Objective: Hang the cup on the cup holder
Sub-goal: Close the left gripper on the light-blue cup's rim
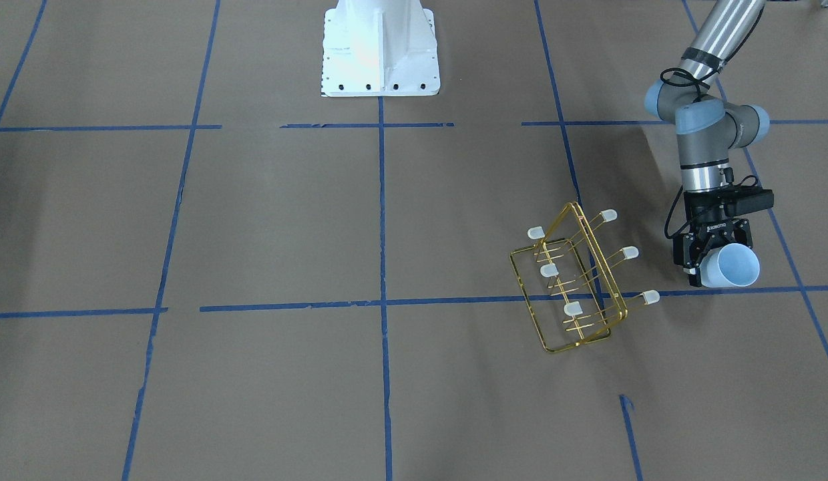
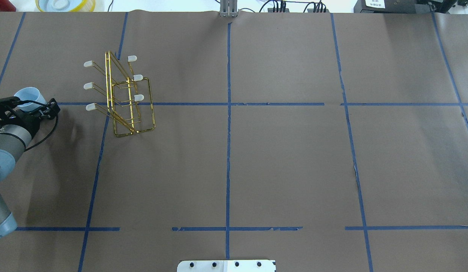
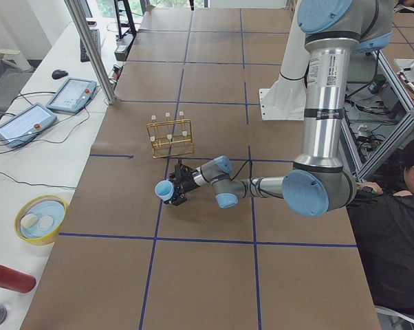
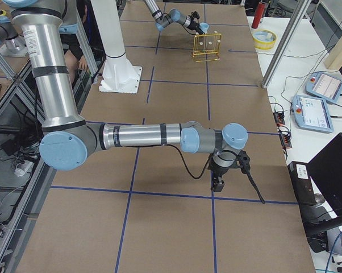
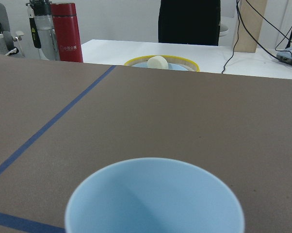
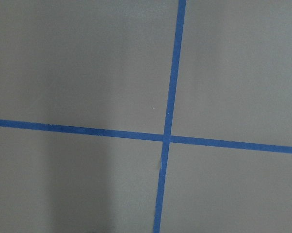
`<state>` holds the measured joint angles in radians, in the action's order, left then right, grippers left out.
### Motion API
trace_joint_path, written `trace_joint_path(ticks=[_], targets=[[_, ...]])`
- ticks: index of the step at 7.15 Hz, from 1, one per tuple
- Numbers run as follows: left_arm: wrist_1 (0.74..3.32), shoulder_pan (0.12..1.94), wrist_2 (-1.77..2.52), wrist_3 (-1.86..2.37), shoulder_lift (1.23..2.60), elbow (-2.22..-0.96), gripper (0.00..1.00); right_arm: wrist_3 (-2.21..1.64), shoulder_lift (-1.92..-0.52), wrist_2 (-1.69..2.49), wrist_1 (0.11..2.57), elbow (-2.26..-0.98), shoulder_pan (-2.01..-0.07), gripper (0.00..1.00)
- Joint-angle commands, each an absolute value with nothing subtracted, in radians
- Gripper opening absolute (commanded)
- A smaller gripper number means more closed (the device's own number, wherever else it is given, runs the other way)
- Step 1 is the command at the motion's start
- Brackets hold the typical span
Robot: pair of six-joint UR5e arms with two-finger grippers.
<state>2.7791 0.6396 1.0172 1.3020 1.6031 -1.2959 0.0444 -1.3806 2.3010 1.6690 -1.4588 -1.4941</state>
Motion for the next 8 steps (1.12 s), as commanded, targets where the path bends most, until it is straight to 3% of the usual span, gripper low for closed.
trace_joint_path(ticks=[1,4,8], targets=[[2.780,0.640,1.049,1.301,1.603,-1.293,0.93,0.044,-1.381,2.301,1.669,-1.459,-1.494,1.00],[2.778,0.646,1.048,1.295,1.600,-1.295,0.85,0.044,-1.381,2.301,1.669,-1.459,-1.493,1.00],[2.777,0.650,1.043,1.293,1.600,-1.295,0.83,0.044,-1.381,2.301,1.669,-1.459,-1.494,1.00]])
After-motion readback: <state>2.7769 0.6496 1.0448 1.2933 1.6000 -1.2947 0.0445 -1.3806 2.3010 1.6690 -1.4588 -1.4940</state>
